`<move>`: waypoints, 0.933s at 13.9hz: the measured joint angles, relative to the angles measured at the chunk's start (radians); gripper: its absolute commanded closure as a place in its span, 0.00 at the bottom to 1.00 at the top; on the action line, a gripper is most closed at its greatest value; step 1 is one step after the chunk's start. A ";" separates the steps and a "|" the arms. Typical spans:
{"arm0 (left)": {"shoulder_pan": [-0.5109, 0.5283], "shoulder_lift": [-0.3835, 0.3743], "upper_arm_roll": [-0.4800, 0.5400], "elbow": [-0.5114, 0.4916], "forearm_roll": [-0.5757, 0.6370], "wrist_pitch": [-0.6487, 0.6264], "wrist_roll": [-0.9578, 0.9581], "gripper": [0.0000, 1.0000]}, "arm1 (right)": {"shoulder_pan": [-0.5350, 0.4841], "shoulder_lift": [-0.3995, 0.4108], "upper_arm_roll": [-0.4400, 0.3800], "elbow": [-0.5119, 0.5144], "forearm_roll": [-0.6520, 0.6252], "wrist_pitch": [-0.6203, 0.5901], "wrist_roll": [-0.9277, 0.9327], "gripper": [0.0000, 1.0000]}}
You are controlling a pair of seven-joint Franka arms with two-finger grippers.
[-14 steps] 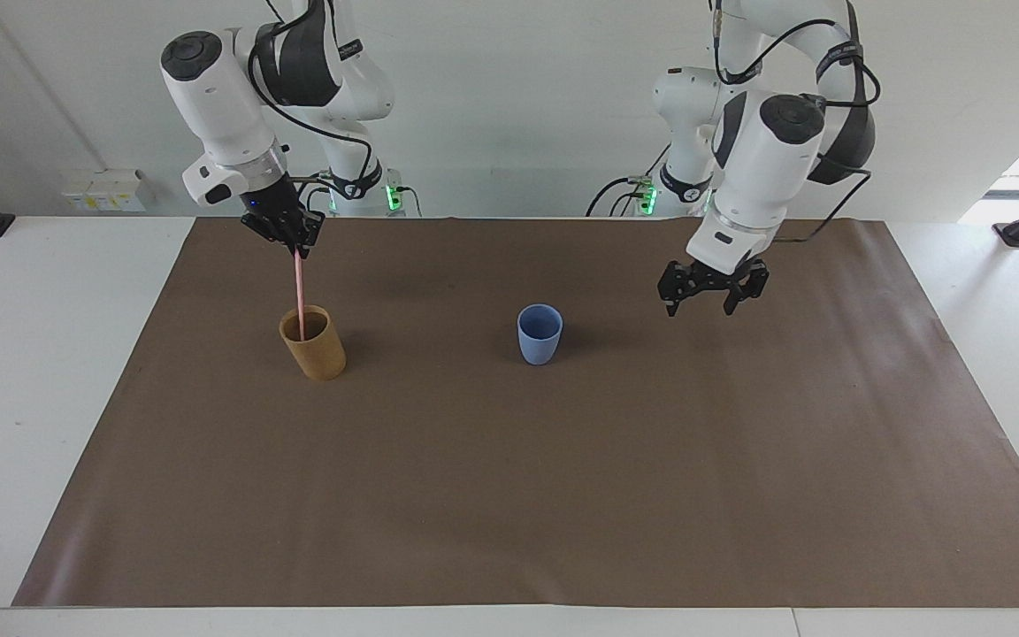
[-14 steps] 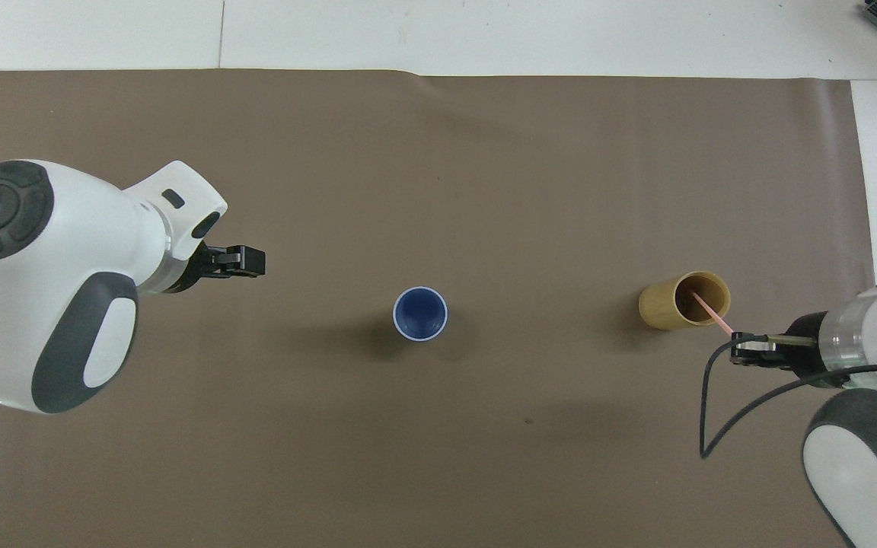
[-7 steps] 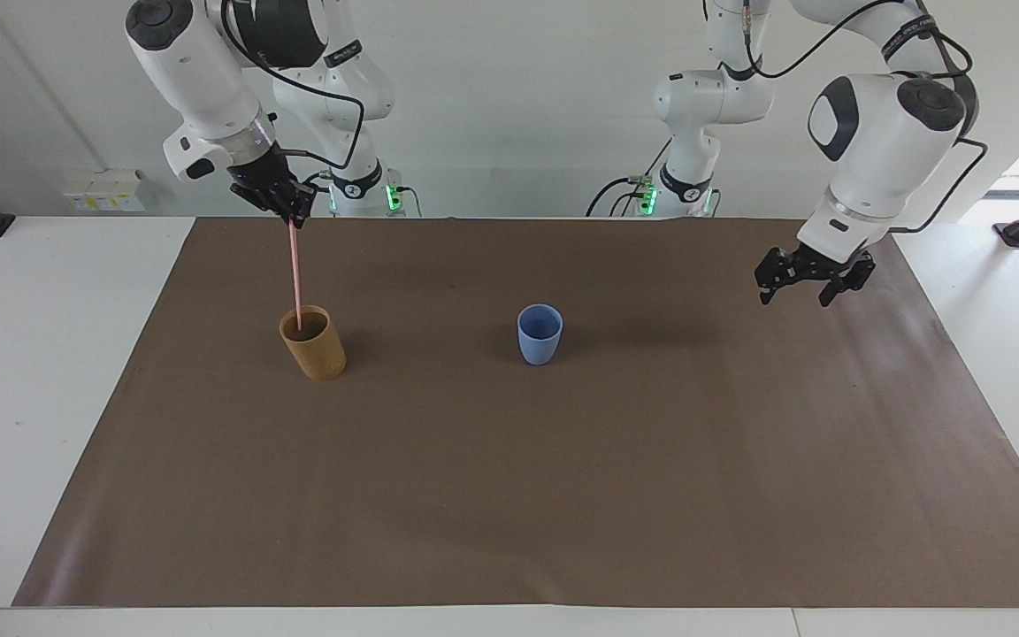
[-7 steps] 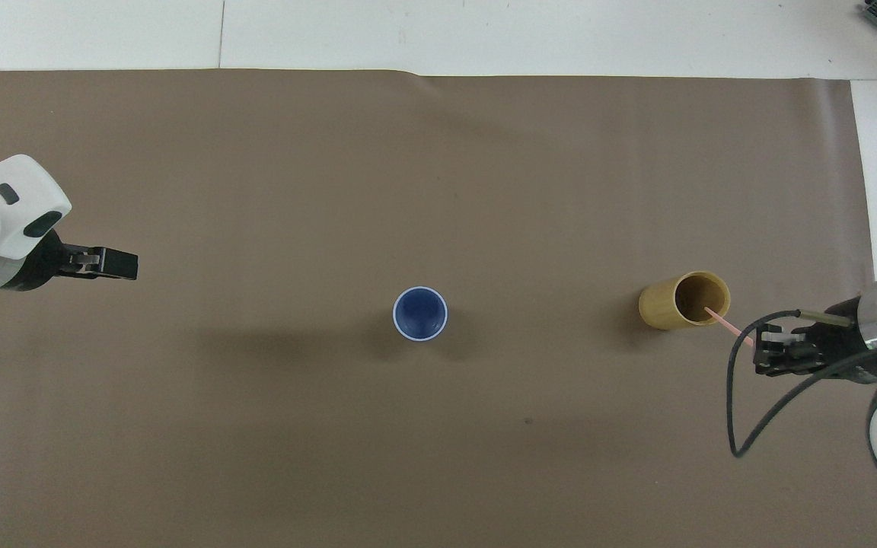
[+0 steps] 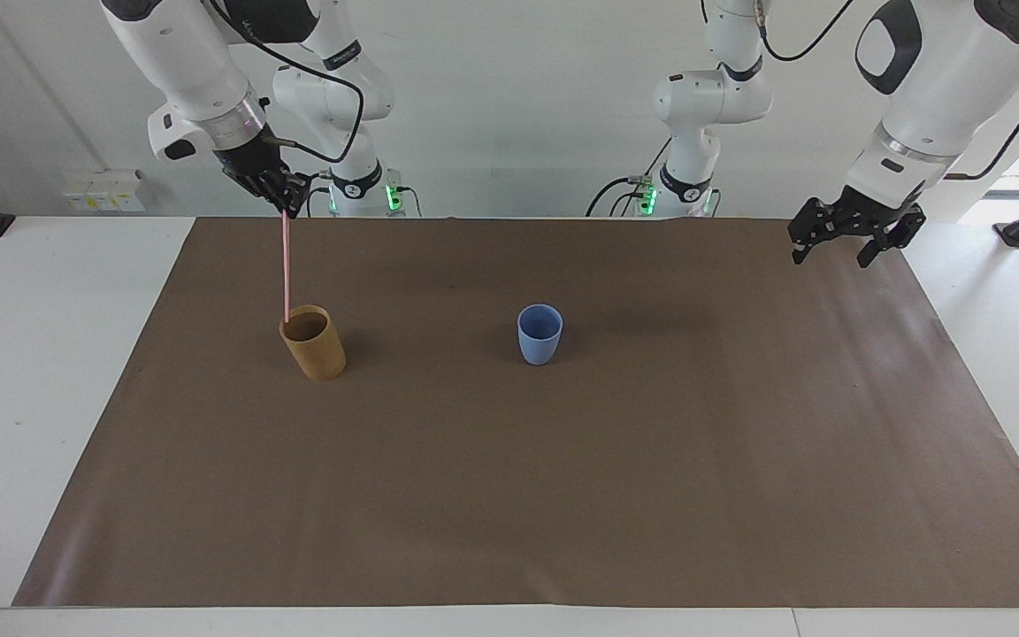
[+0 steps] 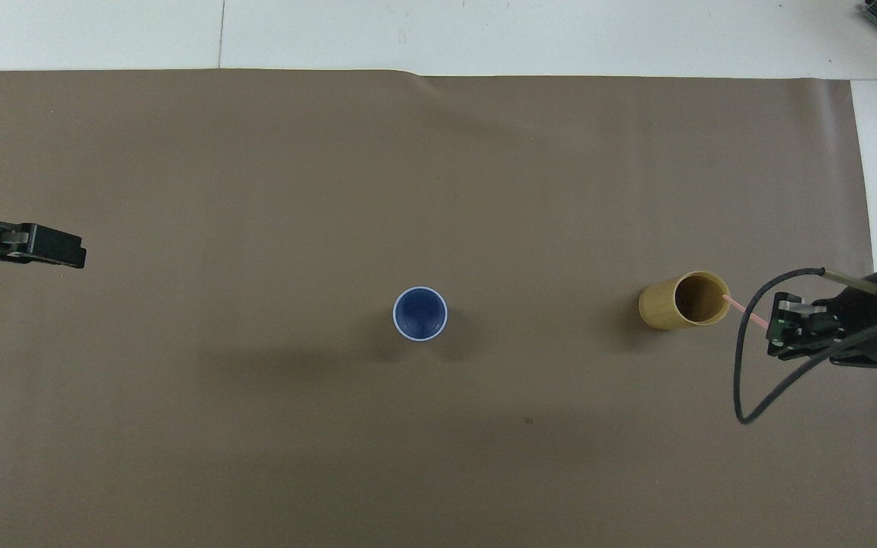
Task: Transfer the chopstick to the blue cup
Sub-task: 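Lift the pink stick from the tan cup and carry it to the blue cup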
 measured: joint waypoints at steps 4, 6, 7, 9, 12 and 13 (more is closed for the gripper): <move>0.000 0.000 0.001 0.014 0.000 -0.027 0.000 0.00 | 0.001 0.000 0.025 0.018 0.159 -0.012 0.303 1.00; 0.000 0.000 0.001 0.014 0.000 -0.027 -0.001 0.00 | 0.004 0.001 0.042 0.020 0.268 0.005 0.484 1.00; 0.000 0.000 0.001 0.014 0.000 -0.027 -0.001 0.00 | 0.014 0.001 0.061 0.020 0.301 0.036 0.569 1.00; 0.000 -0.003 0.002 0.023 0.000 -0.034 -0.001 0.00 | 0.076 0.007 0.090 0.020 0.323 0.127 0.743 1.00; 0.000 -0.010 0.006 0.092 0.000 -0.142 -0.001 0.00 | 0.172 0.040 0.111 0.019 0.438 0.241 0.907 1.00; 0.000 -0.011 0.006 0.108 0.000 -0.161 -0.001 0.00 | 0.193 0.058 0.115 0.019 0.473 0.277 0.932 1.00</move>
